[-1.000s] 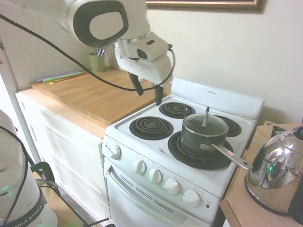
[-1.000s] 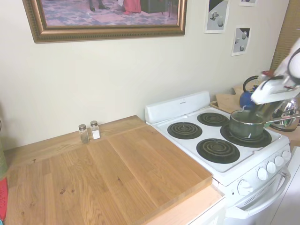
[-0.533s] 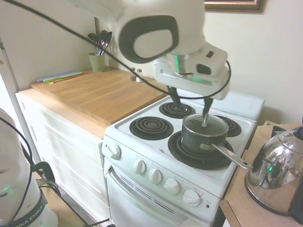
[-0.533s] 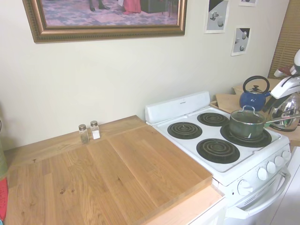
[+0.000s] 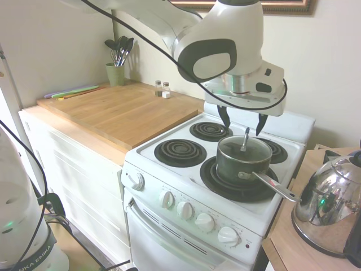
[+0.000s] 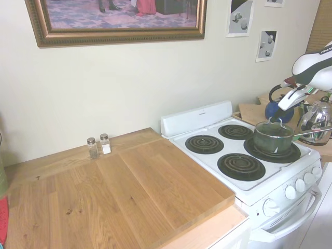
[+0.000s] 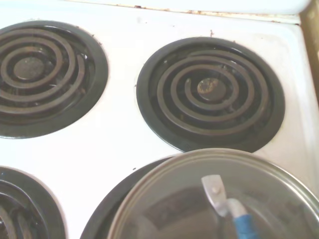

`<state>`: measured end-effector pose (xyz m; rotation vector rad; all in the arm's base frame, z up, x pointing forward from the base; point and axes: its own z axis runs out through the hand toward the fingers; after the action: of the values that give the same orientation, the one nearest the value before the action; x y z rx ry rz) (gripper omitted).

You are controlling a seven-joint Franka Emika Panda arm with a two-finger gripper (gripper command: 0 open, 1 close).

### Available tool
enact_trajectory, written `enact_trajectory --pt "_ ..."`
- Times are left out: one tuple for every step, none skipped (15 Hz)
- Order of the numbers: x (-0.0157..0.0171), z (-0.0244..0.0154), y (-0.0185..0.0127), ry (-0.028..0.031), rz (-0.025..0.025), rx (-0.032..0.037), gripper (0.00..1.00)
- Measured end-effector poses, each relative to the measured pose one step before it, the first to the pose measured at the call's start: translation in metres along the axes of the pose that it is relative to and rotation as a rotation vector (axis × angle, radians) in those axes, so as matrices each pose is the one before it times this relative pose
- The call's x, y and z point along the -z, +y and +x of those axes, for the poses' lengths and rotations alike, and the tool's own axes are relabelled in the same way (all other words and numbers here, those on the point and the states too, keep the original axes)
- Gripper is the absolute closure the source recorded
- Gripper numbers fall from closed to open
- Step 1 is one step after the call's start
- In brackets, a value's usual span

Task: Uncover the lid of the pot

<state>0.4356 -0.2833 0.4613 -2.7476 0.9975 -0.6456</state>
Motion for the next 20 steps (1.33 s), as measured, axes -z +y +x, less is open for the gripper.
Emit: enact_trajectory --pt "-0.00309 0.0002 0.00314 -0.0081 0.00174 0.00306 1.0" --pt "-0.00307 0.00094 0.00123 -0.00514 0.0042 0.00068 1.0" --pt "-0.00246 0.00226 0.00022 -0.00164 0.00491 0.00359 1.0" --pt "-0.00246 0.00321 0.00047 -0.00082 0.00188 0.00179 1.0" --pt "-0.00263 0.00295 0.00038 -0.00161 0.00139 0.00117 1.0" --pt "-0.00224 0.00325 0.00036 -0.00358 0.00131 0.00033 1.0" --pt "-0.00257 0.00355 0.00008 -0.00602 0.00095 -0.00015 1.0" --pt "-0.00263 0.00385 -0.00001 -0.00262 0.00103 0.00116 1.0" --pt "-0.00347 0.00279 0.00043 -0.00251 -0.00011 0.00165 1.0" --pt "-0.00326 0.00173 -0.00018 -0.00267 -0.00082 0.00216 1.0" --pt "-0.00238 0.00024 -0.00076 -0.00306 0.00026 0.0024 1.0" --pt "-0.00108 -0.0003 -0.0013 -0.00164 0.00148 0.00272 1.0" --pt "-0.00035 -0.0002 -0.00117 -0.00065 0.00091 0.00288 1.0" --pt "-0.00038 -0.00027 -0.00086 -0.00078 0.00098 0.00238 1.0" --pt "-0.00045 -0.00039 -0.00048 -0.00068 0.00246 0.00132 1.0" --pt "-0.0006 -0.00057 -0.00041 -0.00109 0.00281 0.00175 1.0" --pt "-0.00027 -0.00024 -0.00053 -0.00031 0.00134 0.00352 1.0" --pt "-0.00012 -0.00009 0.00032 0.0024 0.00161 0.00204 1.0" --pt "-0.00001 -0.00043 0.00143 0.00331 0.00276 -0.00116 1.0" --pt "0.00061 -0.00153 0.00179 0.00243 0.00116 -0.00135 1.0"
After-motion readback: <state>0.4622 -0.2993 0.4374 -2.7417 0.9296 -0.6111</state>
